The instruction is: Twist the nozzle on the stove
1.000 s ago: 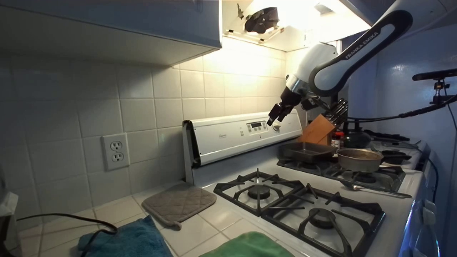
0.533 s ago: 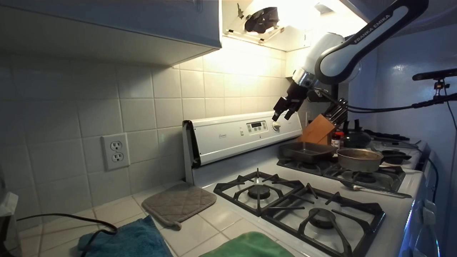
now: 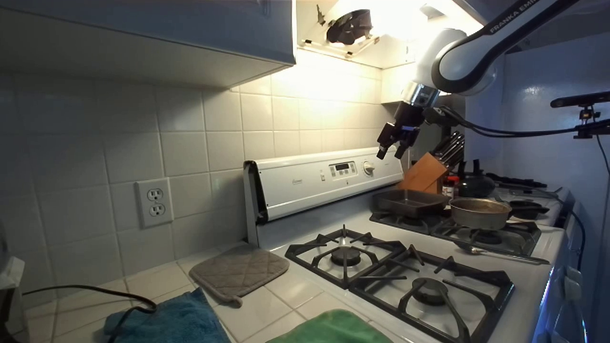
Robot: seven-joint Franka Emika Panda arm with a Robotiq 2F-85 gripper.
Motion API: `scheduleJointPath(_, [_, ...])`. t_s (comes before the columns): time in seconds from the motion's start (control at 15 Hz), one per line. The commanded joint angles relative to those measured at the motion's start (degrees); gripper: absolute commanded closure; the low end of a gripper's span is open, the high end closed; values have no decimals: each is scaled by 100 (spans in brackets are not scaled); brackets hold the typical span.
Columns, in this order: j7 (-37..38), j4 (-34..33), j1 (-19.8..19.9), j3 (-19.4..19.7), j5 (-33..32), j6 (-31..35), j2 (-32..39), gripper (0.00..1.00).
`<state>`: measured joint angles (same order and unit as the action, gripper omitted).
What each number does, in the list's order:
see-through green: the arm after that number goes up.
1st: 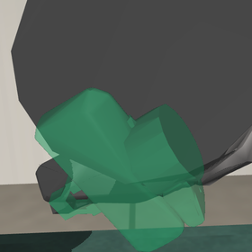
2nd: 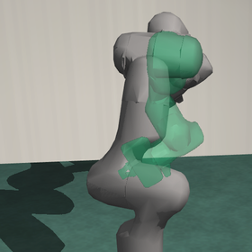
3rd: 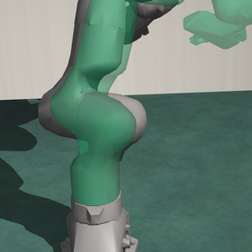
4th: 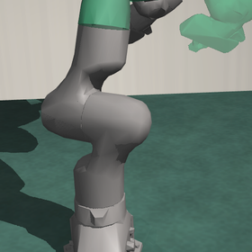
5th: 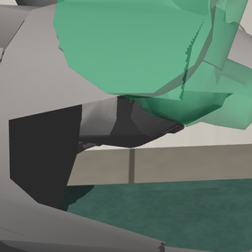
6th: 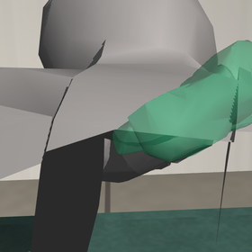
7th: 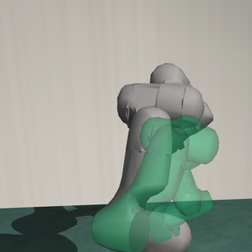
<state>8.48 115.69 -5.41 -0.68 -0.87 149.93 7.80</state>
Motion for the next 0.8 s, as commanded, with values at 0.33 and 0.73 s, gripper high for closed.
scheduleJointPath(0.33, [93, 894, 38, -70, -126, 139, -630, 0])
scheduleJointPath(0.73, [34, 1657, 93, -96, -57, 440, -1301, 0])
